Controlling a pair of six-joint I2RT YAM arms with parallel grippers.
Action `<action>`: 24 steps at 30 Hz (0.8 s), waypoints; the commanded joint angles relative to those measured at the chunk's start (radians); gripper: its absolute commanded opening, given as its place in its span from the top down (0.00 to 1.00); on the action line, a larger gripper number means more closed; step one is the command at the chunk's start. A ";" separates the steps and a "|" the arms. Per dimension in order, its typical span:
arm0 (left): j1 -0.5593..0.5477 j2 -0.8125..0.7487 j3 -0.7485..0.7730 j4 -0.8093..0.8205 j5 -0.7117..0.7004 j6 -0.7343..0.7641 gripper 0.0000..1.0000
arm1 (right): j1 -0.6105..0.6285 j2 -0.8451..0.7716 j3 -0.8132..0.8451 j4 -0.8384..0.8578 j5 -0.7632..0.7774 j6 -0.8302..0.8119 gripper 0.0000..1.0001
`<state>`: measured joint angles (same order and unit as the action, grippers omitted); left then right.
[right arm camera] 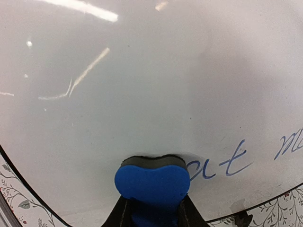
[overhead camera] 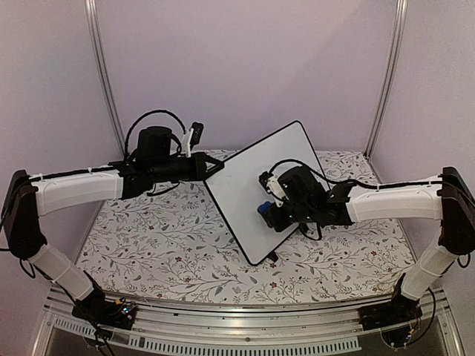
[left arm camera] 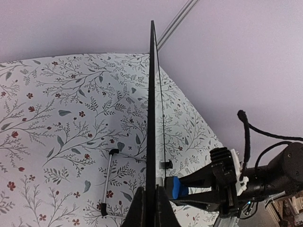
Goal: Erase the whiteboard
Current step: Erase the whiteboard at the center of the board.
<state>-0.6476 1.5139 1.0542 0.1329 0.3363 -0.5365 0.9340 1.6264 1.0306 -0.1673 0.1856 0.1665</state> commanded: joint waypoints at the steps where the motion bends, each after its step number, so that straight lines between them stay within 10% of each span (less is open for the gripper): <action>1: -0.020 0.011 -0.029 -0.033 0.069 0.024 1.00 | -0.029 0.044 0.063 0.103 0.015 -0.025 0.84; 24: 0.003 -0.001 -0.033 -0.033 0.062 0.011 1.00 | 0.029 -0.058 -0.256 0.111 -0.036 0.117 0.85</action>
<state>-0.6384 1.5143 1.0443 0.1364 0.3470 -0.5529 0.9520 1.5753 0.7956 -0.0616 0.1539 0.2489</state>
